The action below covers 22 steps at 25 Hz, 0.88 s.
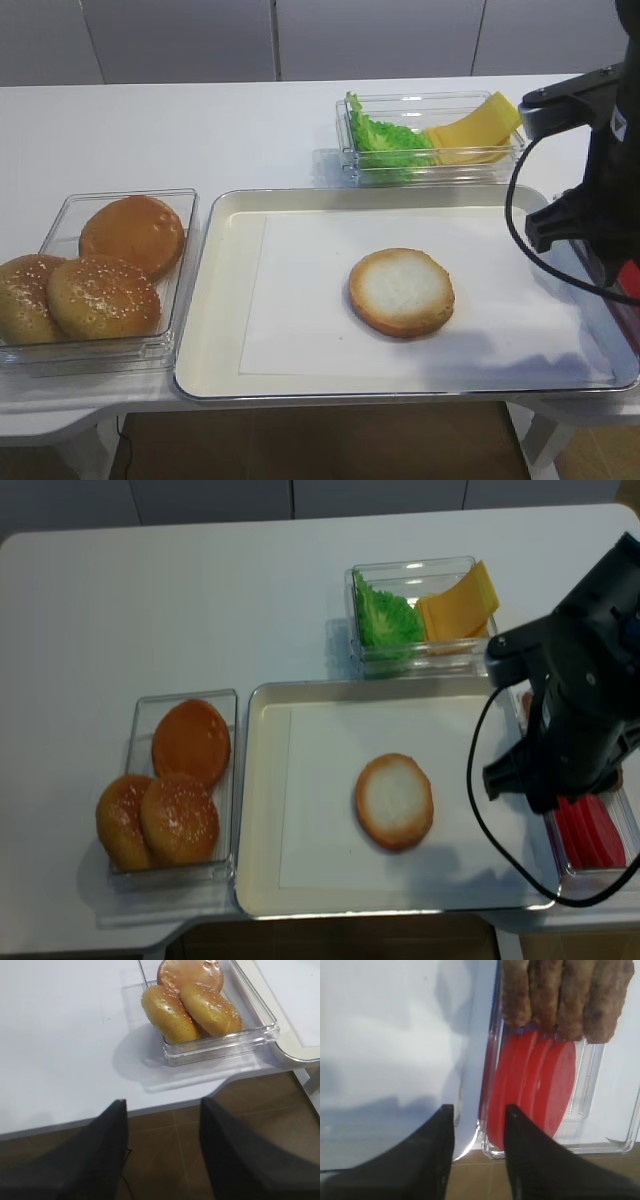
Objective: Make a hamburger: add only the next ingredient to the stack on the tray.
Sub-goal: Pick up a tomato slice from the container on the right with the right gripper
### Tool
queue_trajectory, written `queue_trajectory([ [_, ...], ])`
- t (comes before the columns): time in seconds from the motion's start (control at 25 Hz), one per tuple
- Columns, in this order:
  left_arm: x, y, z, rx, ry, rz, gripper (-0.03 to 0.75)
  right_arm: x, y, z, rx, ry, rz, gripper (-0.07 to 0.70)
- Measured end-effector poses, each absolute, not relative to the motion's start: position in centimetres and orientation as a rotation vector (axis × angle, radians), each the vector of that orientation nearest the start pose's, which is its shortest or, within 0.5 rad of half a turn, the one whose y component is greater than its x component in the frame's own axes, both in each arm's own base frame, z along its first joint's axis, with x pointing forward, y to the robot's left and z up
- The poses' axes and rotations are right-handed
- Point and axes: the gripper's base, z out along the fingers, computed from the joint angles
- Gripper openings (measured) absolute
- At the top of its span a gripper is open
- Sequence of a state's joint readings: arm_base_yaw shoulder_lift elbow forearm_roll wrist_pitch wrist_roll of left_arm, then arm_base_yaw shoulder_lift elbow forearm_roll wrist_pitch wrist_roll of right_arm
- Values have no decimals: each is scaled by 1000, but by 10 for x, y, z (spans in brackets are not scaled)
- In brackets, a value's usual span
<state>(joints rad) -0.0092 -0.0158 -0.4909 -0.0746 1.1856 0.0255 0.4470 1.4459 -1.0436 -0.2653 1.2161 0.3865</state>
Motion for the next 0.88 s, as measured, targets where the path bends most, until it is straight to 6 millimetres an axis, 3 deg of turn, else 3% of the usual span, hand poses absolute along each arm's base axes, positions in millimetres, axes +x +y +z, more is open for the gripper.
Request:
queue_trajectory([
  [0.28, -12, -6, 265, 47, 2161, -82, 351, 245, 92, 249, -236, 3026, -359, 238],
  [0.64, -12, -6, 265, 47, 2161, -82, 351, 246, 91, 249, -241, 3014, -385, 232],
  [0.88, -12, -6, 265, 47, 2161, -82, 351, 236, 85, 233, -251, 3057, -447, 230],
])
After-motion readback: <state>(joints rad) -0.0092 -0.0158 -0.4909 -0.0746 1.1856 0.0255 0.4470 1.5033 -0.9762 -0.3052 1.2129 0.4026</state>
